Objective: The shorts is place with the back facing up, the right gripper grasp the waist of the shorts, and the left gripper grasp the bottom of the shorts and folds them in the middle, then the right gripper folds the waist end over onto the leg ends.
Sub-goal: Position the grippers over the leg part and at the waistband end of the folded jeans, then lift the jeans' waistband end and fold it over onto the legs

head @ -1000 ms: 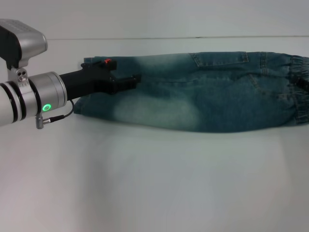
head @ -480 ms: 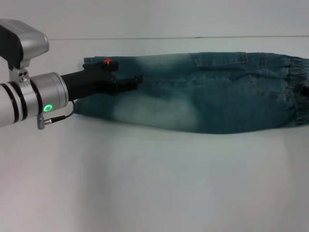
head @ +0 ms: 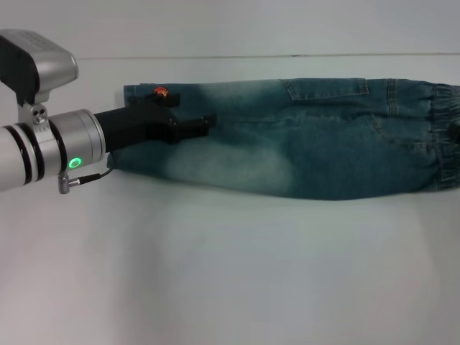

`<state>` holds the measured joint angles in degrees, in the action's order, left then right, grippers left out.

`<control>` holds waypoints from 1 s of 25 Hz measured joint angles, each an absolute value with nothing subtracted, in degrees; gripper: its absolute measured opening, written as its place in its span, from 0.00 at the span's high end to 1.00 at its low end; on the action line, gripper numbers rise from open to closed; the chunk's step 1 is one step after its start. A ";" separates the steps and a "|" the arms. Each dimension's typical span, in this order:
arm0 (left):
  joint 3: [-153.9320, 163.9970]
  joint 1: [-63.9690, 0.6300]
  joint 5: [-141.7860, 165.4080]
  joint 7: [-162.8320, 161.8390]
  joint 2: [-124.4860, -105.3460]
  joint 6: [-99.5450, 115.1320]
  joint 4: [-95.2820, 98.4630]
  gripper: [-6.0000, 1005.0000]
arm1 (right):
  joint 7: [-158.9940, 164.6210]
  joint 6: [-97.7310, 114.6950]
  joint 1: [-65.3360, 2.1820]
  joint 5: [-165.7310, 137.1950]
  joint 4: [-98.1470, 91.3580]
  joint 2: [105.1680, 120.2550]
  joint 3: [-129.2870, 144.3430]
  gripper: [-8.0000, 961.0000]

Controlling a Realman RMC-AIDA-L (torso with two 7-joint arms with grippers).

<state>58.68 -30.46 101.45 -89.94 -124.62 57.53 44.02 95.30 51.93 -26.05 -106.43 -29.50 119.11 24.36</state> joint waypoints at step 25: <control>30.76 -47.24 60.91 -2.93 -124.62 60.40 -16.09 0.48 | 96.85 81.66 -19.59 -100.56 -36.90 118.96 21.18 0.90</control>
<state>30.76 -47.24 60.91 -2.93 -124.62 60.40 -16.09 96.85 81.66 -19.59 -100.56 -36.90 118.96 21.18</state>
